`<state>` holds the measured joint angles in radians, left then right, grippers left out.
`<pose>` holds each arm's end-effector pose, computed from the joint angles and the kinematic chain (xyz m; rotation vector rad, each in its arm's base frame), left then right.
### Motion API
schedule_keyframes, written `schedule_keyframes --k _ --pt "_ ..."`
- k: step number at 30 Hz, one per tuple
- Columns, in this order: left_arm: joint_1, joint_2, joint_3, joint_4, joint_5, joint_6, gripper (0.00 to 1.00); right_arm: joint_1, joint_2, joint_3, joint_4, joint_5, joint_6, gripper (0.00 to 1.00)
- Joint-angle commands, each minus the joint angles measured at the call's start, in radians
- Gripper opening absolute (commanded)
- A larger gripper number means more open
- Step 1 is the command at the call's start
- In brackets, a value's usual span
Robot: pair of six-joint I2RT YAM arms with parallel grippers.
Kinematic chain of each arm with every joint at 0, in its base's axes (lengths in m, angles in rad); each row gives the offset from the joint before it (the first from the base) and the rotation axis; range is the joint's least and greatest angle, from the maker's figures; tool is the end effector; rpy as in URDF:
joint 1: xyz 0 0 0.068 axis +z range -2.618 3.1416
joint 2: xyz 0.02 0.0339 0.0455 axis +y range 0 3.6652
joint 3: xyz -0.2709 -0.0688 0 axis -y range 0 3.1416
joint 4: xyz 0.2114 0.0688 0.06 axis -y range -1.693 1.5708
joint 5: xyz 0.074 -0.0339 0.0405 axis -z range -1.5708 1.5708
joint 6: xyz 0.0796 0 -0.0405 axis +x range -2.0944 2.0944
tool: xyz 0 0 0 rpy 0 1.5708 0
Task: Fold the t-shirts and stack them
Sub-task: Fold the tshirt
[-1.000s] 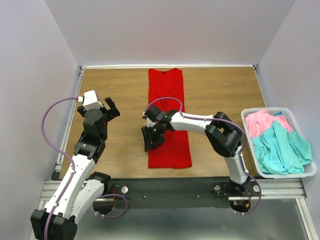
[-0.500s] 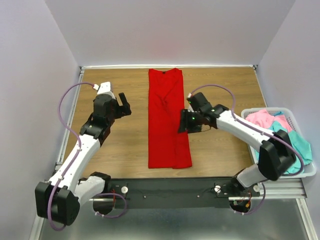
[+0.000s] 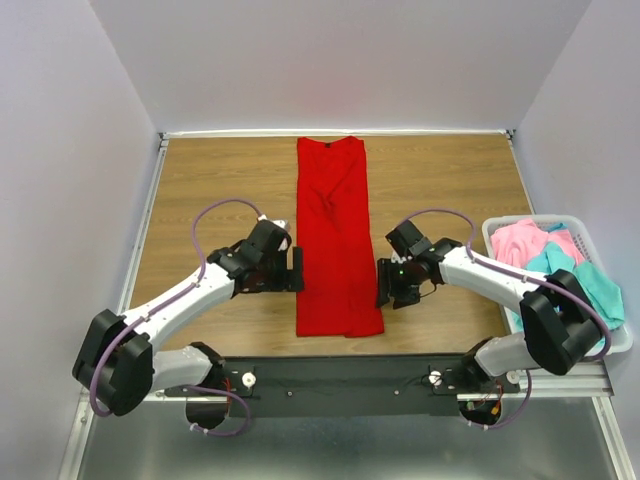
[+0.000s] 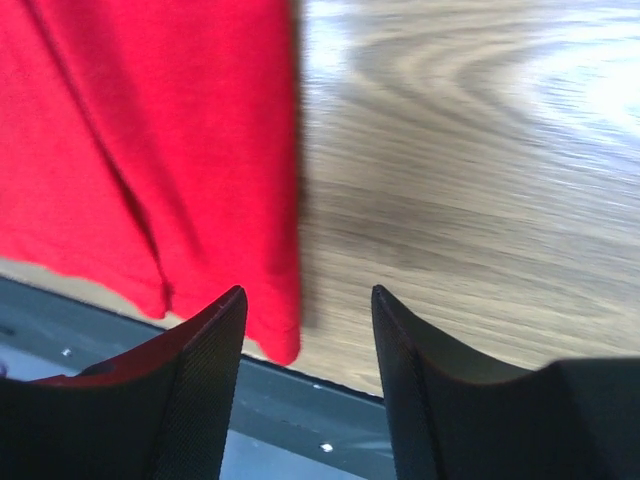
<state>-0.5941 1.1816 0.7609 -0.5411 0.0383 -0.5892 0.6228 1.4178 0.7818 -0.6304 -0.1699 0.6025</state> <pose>0.1827 -0.1271 0.2066 0.0221 2.6123 -0.4994 0.1791 0.1452 0.1585 -0.0686 2.9534 0.4663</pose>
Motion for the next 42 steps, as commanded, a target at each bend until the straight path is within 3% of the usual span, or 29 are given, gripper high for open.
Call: schedule_keyframes --k 1,4,6,13,21,24,29,42 --pt "-0.041 0.013 -0.025 -0.057 0.054 -0.066 0.91 0.003 0.023 -0.024 0.061 -0.109 0.01 0.58" --pt "-0.07 0.027 -0.023 -0.056 0.072 -0.075 0.89 0.003 0.047 -0.033 0.075 -0.154 0.005 0.55" --pt "-0.088 0.049 -0.025 -0.054 0.08 -0.075 0.81 0.003 0.058 -0.041 0.084 -0.169 0.003 0.54" --pt "-0.147 0.095 -0.049 -0.051 0.095 -0.089 0.77 0.003 0.102 -0.07 0.09 -0.2 0.002 0.48" --pt "-0.188 0.128 -0.048 -0.069 0.109 -0.097 0.68 0.003 0.105 -0.079 0.087 -0.223 -0.01 0.31" --pt "-0.211 0.167 -0.034 -0.092 0.106 -0.092 0.67 0.003 0.109 -0.078 0.087 -0.223 -0.01 0.17" --pt "-0.242 0.228 -0.008 -0.115 0.091 -0.09 0.64 0.003 0.096 -0.075 0.087 -0.218 -0.012 0.06" --pt "-0.262 0.311 0.026 -0.146 0.077 -0.13 0.45 0.003 0.098 -0.053 0.09 -0.214 -0.03 0.06"
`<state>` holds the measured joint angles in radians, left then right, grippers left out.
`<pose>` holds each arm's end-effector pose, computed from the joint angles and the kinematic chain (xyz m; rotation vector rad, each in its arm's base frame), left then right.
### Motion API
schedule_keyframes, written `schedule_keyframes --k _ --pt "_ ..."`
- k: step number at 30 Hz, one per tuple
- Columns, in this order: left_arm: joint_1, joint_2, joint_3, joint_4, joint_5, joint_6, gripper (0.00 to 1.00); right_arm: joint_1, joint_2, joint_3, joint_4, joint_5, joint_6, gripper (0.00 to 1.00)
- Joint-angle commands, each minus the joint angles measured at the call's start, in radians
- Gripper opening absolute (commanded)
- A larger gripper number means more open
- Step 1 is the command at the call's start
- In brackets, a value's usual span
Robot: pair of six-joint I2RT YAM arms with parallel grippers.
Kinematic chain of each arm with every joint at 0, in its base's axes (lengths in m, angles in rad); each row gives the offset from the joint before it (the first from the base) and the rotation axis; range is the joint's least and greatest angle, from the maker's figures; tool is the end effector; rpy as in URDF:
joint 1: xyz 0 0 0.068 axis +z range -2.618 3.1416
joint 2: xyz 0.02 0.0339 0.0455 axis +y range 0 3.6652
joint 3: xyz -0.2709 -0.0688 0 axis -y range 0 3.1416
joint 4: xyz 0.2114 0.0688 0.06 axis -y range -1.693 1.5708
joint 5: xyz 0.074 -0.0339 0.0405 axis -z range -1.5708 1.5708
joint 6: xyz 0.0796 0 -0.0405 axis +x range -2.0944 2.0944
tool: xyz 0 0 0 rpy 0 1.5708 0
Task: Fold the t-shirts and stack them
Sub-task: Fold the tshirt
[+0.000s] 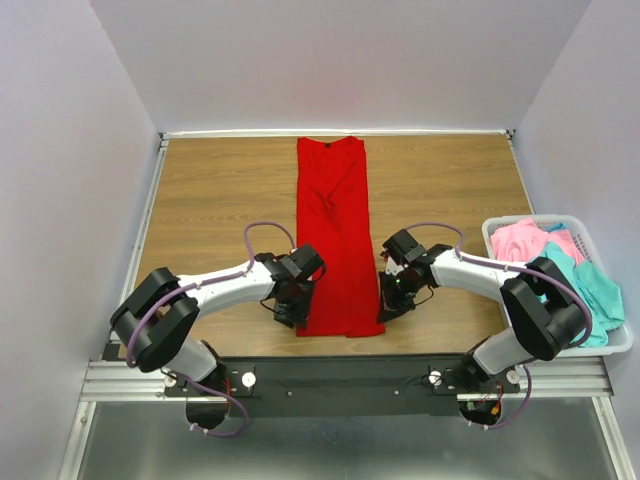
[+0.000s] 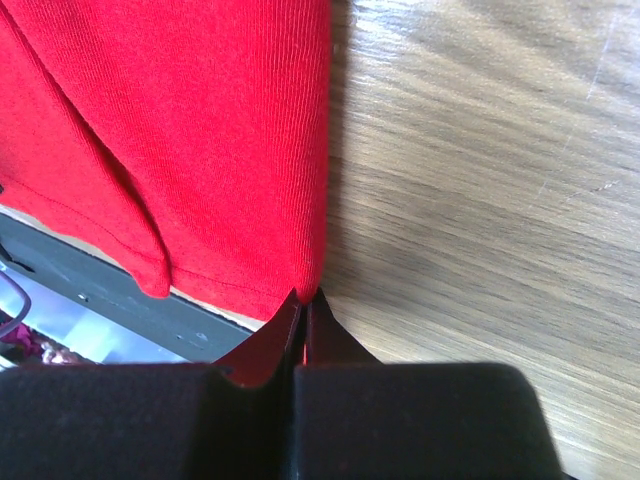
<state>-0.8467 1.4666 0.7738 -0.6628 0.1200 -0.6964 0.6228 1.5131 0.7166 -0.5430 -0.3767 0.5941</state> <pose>0.1422 -0.1752 0.1446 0.2487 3.0396 -0.3610 0.1689 0.1574 0.1307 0.1109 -3.0384 -0.6773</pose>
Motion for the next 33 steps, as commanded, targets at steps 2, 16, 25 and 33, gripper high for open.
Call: schedule_keyframes --k 2,16,25,33 --pt "-0.011 0.04 0.024 -0.031 -0.006 -0.025 0.42 0.003 0.004 0.015 0.003 -0.002 -0.025 0.06" --pt "-0.051 0.116 0.064 -0.057 -0.019 -0.025 0.26 0.003 -0.008 0.015 0.002 -0.002 -0.027 0.06" --pt "-0.069 0.087 0.065 -0.084 -0.002 -0.028 0.0 0.003 -0.048 -0.012 -0.003 -0.056 -0.031 0.05" --pt "-0.109 -0.02 0.054 -0.072 0.035 -0.049 0.0 0.003 -0.134 -0.011 -0.031 -0.07 -0.017 0.01"
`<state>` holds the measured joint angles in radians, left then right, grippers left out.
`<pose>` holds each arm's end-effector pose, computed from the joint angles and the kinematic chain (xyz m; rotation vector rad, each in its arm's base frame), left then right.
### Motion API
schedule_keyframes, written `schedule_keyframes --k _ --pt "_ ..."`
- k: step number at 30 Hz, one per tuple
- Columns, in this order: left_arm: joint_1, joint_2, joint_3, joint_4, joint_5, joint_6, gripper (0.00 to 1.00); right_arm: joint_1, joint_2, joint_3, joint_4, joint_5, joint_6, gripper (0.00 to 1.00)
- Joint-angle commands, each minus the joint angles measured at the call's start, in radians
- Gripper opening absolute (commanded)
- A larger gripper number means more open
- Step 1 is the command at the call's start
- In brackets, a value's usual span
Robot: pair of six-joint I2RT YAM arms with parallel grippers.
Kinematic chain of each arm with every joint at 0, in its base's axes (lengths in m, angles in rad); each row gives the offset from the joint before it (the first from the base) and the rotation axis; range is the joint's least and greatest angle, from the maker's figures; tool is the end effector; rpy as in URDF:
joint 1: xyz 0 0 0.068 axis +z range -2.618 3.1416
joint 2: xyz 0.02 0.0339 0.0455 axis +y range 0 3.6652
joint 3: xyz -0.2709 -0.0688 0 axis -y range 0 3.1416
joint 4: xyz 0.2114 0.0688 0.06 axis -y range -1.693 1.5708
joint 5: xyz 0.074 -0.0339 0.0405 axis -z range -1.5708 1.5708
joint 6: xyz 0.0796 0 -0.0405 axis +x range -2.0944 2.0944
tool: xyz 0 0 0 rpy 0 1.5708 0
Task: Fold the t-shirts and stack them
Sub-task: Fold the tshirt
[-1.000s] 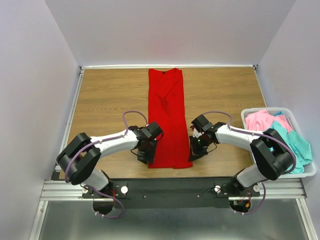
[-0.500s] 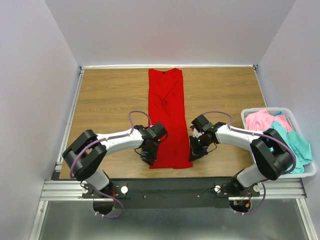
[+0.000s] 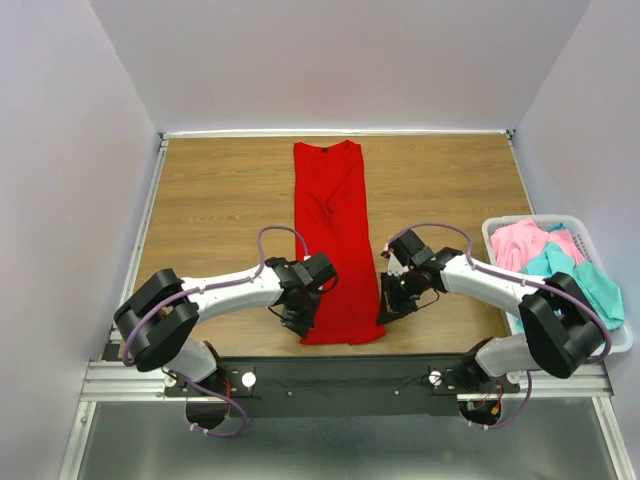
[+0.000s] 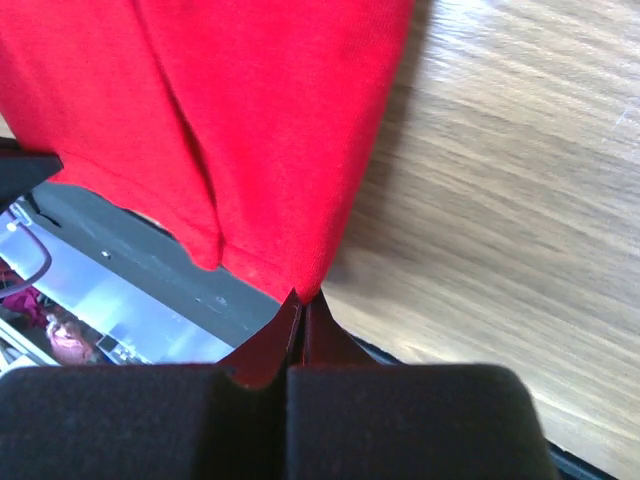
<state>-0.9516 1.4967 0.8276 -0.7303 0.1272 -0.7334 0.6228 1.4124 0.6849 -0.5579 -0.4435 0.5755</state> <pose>0.1247 -0.1924 0.1489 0.3549 3.0845 -0.3307 0.1556 0.1538 0.1452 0.1691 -3.0146 -0.8064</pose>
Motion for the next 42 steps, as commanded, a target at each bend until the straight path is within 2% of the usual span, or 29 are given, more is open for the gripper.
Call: schedule_keyframes --k 1,5,8,9,13,20,29,42 --pt "0.004 -0.053 0.022 0.018 0.028 -0.005 0.0 0.002 -0.029 0.037 -0.023 0.04 0.003 0.01" --pt "0.053 -0.032 0.099 0.055 0.019 0.041 0.0 -0.024 0.026 0.159 -0.03 0.098 -0.016 0.01" --pt "0.156 -0.02 0.16 0.072 -0.047 0.081 0.0 -0.081 0.088 0.295 -0.028 0.135 -0.055 0.01" --pt "0.157 -0.019 0.172 0.081 -0.047 0.089 0.0 -0.093 0.109 0.295 -0.028 0.137 -0.055 0.01" --pt "0.299 -0.013 0.255 0.146 -0.079 0.137 0.0 -0.149 0.209 0.471 -0.028 0.132 -0.104 0.01" --pt "0.427 0.117 0.376 0.238 -0.104 0.232 0.0 -0.202 0.373 0.7 -0.03 0.144 -0.158 0.01" --pt "0.493 0.26 0.476 0.307 -0.112 0.287 0.0 -0.255 0.519 0.861 -0.03 0.16 -0.2 0.01" --pt "0.545 0.382 0.587 0.35 -0.152 0.304 0.0 -0.282 0.674 1.021 -0.028 0.166 -0.229 0.01"
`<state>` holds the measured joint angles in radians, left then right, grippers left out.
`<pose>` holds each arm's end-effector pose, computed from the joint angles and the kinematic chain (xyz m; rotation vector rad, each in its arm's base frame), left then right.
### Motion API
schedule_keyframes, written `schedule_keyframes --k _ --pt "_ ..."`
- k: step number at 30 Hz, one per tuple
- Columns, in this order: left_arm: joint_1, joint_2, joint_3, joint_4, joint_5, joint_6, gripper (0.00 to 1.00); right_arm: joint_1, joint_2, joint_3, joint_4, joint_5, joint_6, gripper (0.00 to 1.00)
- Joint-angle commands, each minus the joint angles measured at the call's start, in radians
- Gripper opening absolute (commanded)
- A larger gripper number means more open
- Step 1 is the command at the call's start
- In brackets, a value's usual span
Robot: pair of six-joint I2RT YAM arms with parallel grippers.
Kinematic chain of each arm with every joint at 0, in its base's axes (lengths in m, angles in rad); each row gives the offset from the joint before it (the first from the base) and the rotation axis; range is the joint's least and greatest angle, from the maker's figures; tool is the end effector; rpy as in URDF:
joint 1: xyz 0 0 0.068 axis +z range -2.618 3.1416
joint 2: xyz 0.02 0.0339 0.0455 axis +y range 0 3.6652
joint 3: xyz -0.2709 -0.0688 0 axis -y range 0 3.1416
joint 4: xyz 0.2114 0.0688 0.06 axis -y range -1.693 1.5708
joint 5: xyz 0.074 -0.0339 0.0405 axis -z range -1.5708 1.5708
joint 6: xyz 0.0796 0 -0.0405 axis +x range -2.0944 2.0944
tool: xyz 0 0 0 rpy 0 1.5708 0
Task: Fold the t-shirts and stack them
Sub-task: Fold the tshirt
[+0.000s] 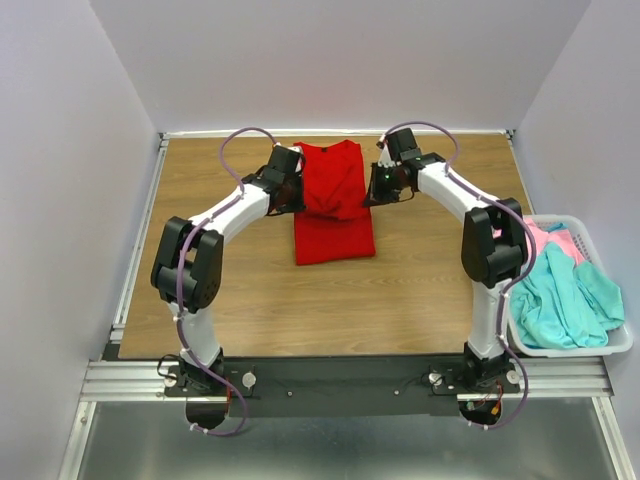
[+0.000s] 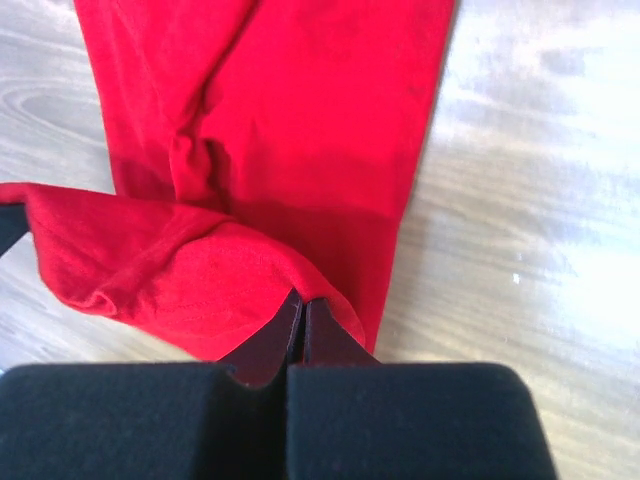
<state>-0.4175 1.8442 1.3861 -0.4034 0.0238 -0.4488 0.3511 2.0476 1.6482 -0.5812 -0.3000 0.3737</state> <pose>0.3734 -0.1677 0.2181 -0.0278 2.4761 -0.4116 0.4106 0.1755 0.2026 -0.0907 2.6201 0.6523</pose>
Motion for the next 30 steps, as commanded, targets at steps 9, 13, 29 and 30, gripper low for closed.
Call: schedule_keyframes --k 9,13,29,30 --pt "0.023 0.093 0.03 0.057 -0.061 0.001 0.0 -0.014 0.12 0.088 -0.003 0.051 -0.039 0.01" --pt "0.025 0.116 0.031 0.075 -0.05 0.004 0.0 -0.014 0.144 0.09 0.001 0.078 -0.041 0.13" --pt "-0.03 -0.192 -0.151 0.167 -0.189 -0.083 0.39 0.106 -0.176 -0.166 0.184 0.372 -0.006 0.47" --pt "-0.041 -0.224 -0.182 0.167 -0.188 -0.088 0.46 0.139 -0.196 -0.197 0.219 0.395 -0.001 0.47"
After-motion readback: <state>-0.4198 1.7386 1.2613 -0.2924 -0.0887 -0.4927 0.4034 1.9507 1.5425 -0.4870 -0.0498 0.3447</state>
